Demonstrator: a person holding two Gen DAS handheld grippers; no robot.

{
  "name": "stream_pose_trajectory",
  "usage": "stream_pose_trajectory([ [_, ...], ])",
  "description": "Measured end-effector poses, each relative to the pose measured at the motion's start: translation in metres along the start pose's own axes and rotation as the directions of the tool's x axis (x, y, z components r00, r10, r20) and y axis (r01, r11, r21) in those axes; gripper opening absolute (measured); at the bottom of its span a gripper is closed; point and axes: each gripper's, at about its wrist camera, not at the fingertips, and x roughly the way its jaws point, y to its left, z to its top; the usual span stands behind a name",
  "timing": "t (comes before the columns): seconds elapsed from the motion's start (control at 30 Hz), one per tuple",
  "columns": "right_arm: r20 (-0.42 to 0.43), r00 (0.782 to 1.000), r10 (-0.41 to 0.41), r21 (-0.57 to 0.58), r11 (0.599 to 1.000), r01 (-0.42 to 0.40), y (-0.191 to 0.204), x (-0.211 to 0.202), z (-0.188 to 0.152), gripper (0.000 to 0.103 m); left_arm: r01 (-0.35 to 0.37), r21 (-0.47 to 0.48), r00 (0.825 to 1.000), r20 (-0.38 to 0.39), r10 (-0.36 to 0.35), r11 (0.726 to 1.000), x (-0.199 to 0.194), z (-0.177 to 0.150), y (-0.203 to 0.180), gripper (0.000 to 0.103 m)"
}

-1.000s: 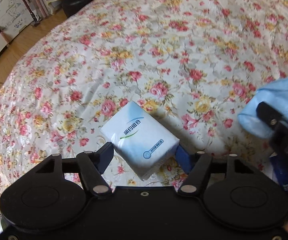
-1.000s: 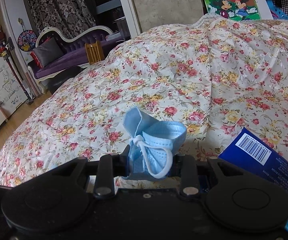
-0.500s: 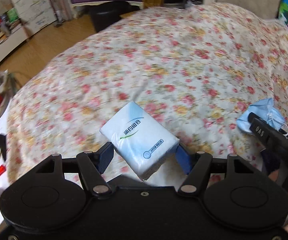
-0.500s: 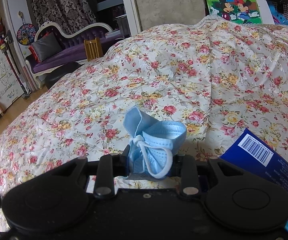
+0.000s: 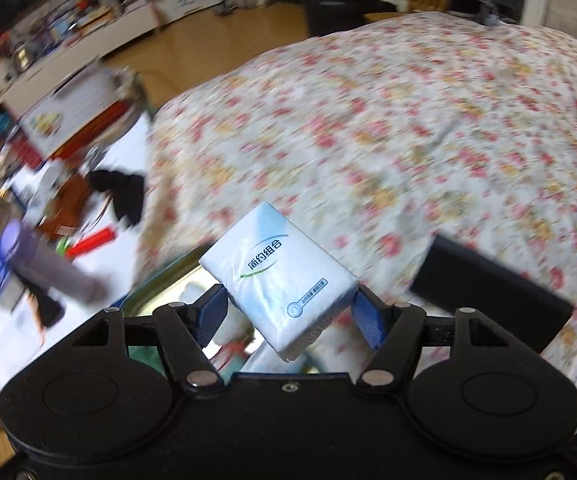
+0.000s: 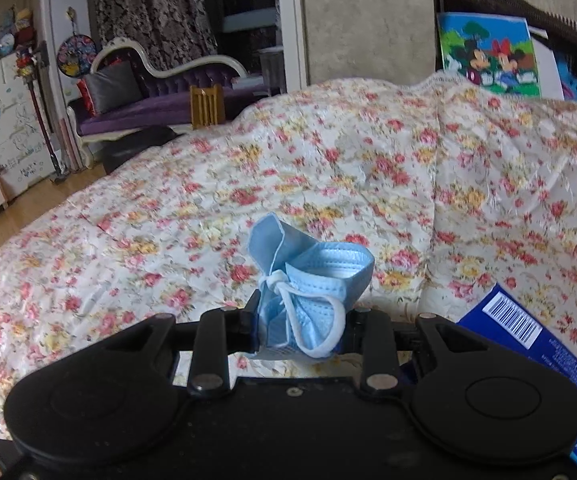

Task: Organize soft objects
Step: 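Carry the tissue pack and blue mask over to the gold tray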

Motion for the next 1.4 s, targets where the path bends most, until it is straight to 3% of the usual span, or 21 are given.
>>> stream_pose_trajectory([
  [0.23, 0.077, 0.997, 0.032, -0.057, 0.998, -0.028, 0.014, -0.031, 0.004, 0.030, -0.038, -0.094, 0.999, -0.039, 0.035, 0.995, 0.000, -0.038, 0.060, 0.064],
  [0.47, 0.067, 0.979, 0.191, -0.124, 0.975, -0.182, 0.045, -0.106, 0.004, 0.030, -0.073, -0.182, 0.997, -0.035, 0.068, 0.981, -0.006, -0.058, 0.109, 0.064],
  [0.63, 0.010, 0.931, 0.364, -0.184, 0.916, -0.356, 0.082, -0.162, 0.000, 0.030, -0.077, -0.231, 0.997, -0.037, 0.070, 0.970, 0.001, -0.065, 0.134, 0.064],
  [0.77, -0.111, 0.876, 0.470, -0.219, 0.848, -0.483, 0.120, -0.184, -0.017, 0.030, -0.063, -0.249, 0.998, -0.040, 0.055, 0.966, 0.009, -0.061, 0.144, 0.064],
  [0.9, -0.234, 0.822, 0.519, -0.246, 0.786, -0.567, 0.157, -0.194, -0.044, 0.030, -0.058, -0.247, 0.998, -0.039, 0.050, 0.967, 0.016, -0.053, 0.148, 0.064],
  [1.13, -0.357, 0.785, 0.507, -0.304, 0.731, -0.611, 0.200, -0.198, -0.088, 0.031, -0.058, -0.211, 0.997, -0.057, 0.046, 0.976, 0.040, -0.036, 0.141, 0.064],
  [1.27, -0.407, 0.769, 0.493, -0.304, 0.721, -0.623, 0.212, -0.196, -0.105, 0.031, -0.047, -0.215, 0.996, -0.087, 0.029, 0.976, 0.058, -0.028, 0.138, 0.065],
  [1.33, -0.425, 0.764, 0.486, -0.309, 0.716, -0.627, 0.216, -0.195, -0.111, 0.031, -0.044, -0.210, 0.995, -0.092, 0.025, 0.977, 0.063, -0.026, 0.136, 0.068],
  [1.4, -0.443, 0.758, 0.478, -0.314, 0.709, -0.631, 0.221, -0.193, -0.118, 0.031, -0.045, -0.210, 0.996, -0.089, 0.027, 0.977, 0.065, -0.024, 0.135, 0.079],
])
